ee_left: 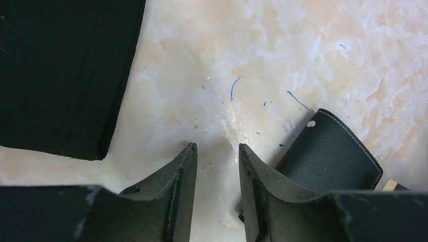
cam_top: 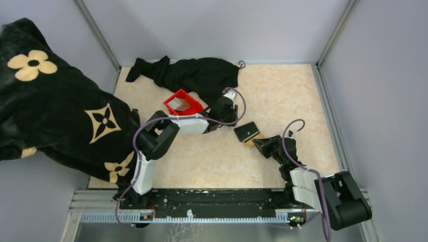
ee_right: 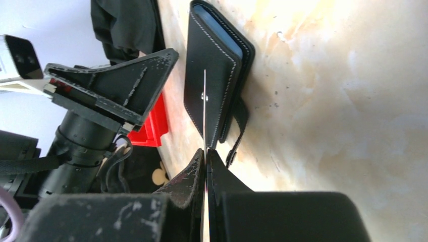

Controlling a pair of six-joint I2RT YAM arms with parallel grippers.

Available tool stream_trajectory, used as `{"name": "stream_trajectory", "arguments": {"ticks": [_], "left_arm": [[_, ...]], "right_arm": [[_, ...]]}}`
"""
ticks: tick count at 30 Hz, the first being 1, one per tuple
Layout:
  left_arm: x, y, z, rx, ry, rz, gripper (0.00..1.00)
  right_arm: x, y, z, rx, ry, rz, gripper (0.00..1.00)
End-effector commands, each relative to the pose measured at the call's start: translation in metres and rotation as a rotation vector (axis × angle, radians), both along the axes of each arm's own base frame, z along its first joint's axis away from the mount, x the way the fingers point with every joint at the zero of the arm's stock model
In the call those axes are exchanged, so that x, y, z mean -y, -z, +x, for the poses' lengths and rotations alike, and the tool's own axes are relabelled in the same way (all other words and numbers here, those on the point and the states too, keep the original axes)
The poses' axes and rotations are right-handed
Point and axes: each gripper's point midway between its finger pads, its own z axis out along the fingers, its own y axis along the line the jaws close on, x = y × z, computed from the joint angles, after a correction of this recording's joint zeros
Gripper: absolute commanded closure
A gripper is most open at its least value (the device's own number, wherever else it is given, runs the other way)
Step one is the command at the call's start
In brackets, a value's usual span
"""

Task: Put the credit cards into the card holder
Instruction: Open the card holder at the center of the board.

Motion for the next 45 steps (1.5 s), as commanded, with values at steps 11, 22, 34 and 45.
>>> {"name": "stream_trajectory", "arguments": {"ticks": [11,22,34,45], "left_arm": [[-0.005,0.039,-0.024,-0.119,0.055,0.023,0.62],[0.001,0.039,-0.033,-0.146,0.089,-0.001,0.65],[0.004,0.041,-0.041,-0.163,0.113,-0.007,0.68],[0.0,0.049,-0.051,-0.192,0.116,0.0,0.69]], "right_arm": [[0.008,0.009,-0.013,-0.011,0.022,-0.018,1.0],[0.008,0.023,-0.02,-0.057,0.025,-0.022,1.0],[0.006,0.026,-0.013,-0.055,0.033,-0.014,1.0],[0.002,0.024,-0.011,-0.038,0.026,0.001,1.0]]}}
